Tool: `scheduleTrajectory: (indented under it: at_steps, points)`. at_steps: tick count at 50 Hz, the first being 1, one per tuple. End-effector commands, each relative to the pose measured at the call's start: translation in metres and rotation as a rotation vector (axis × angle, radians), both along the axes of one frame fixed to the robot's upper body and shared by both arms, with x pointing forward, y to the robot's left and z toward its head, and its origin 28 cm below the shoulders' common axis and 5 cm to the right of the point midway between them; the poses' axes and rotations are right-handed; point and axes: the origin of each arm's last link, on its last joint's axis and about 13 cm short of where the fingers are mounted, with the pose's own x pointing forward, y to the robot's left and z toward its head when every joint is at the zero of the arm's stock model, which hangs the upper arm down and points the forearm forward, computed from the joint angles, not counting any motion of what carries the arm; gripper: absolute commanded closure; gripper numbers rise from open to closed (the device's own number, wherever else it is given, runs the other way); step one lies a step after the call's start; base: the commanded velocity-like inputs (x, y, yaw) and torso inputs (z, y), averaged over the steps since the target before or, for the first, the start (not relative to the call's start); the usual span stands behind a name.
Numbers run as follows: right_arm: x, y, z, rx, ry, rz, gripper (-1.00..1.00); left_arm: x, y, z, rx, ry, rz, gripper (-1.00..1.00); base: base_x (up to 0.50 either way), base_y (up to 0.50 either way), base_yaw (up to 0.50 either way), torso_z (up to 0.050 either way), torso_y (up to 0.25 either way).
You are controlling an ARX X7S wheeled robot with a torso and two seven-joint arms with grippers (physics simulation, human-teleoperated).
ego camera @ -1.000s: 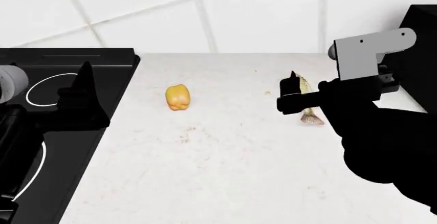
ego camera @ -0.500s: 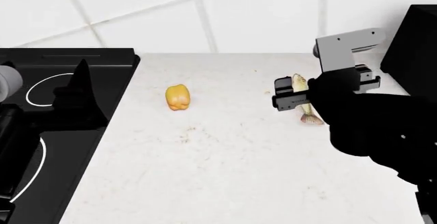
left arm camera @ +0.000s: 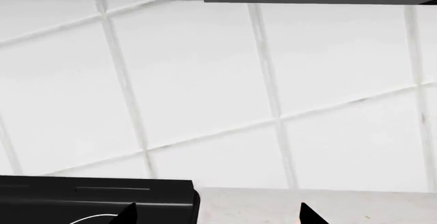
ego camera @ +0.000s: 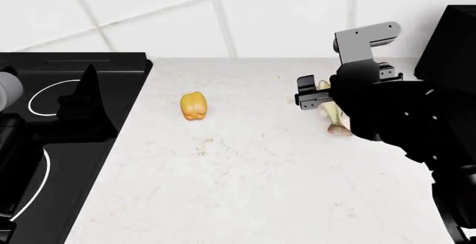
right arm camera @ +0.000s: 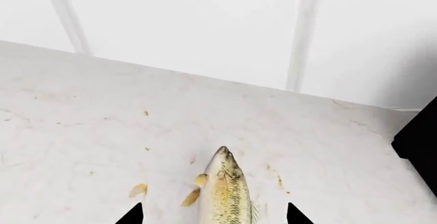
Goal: Place both pans onto different burners. Then place the bell pepper and the fish on different pans.
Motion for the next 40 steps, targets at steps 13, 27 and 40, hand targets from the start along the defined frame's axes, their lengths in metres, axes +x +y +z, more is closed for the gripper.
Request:
scheduleTrajectory:
  at_steps: [13,27,40]
  points:
    - [0.030,-0.004,-0.015,-0.006,0.077,-0.037,-1.00,0.000,0.000,0.003,-0.007,-0.004,0.000,-1.00,0.00,0.00,0.00,0.000,0.000]
    - [0.034,-0.003,-0.031,-0.005,0.120,-0.034,-1.00,0.000,0.001,0.002,-0.012,0.000,0.008,-1.00,0.00,0.00,0.00,0.000,0.000]
    - [0.040,-0.008,-0.041,0.003,0.147,-0.055,-1.00,0.000,0.002,0.000,-0.015,0.005,0.012,-1.00,0.00,0.00,0.00,0.000,0.000]
